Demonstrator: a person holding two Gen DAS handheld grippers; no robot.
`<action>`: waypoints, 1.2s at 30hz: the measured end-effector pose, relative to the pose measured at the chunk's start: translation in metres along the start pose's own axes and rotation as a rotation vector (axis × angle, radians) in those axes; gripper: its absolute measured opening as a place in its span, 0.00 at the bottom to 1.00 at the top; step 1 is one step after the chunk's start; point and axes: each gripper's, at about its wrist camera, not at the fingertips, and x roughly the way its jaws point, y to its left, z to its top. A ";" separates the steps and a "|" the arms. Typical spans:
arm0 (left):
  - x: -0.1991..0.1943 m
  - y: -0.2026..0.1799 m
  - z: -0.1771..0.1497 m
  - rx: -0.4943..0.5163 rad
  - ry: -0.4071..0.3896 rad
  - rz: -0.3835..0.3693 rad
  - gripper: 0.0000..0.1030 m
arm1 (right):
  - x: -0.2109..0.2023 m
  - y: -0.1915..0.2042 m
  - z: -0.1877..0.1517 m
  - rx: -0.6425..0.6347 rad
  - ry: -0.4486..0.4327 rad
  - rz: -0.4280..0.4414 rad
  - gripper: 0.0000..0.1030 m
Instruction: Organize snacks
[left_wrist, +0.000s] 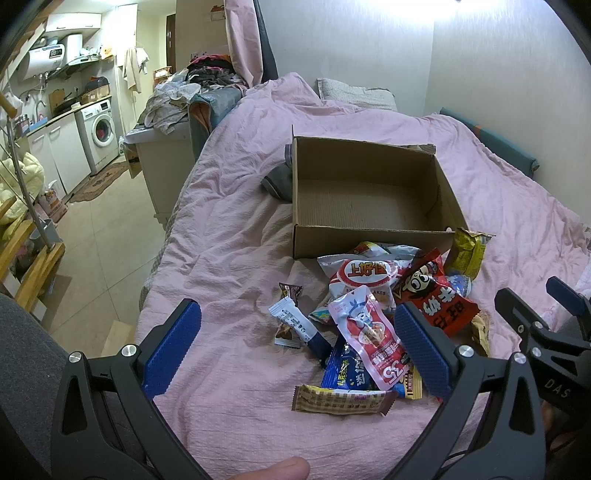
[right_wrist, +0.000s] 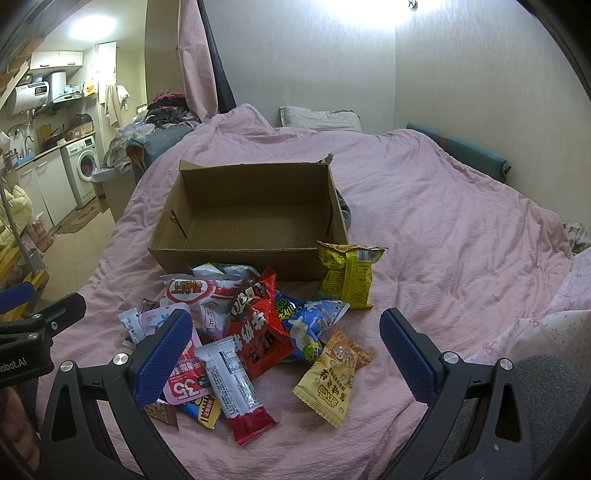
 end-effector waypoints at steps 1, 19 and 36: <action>0.000 0.000 0.000 0.000 0.001 0.000 1.00 | 0.000 0.000 0.000 0.001 0.001 0.000 1.00; 0.000 -0.002 -0.004 0.000 0.001 0.001 1.00 | 0.001 0.000 0.001 0.000 0.003 0.000 1.00; 0.030 0.002 0.000 -0.052 0.128 -0.021 1.00 | 0.010 -0.032 0.009 0.145 0.081 0.052 1.00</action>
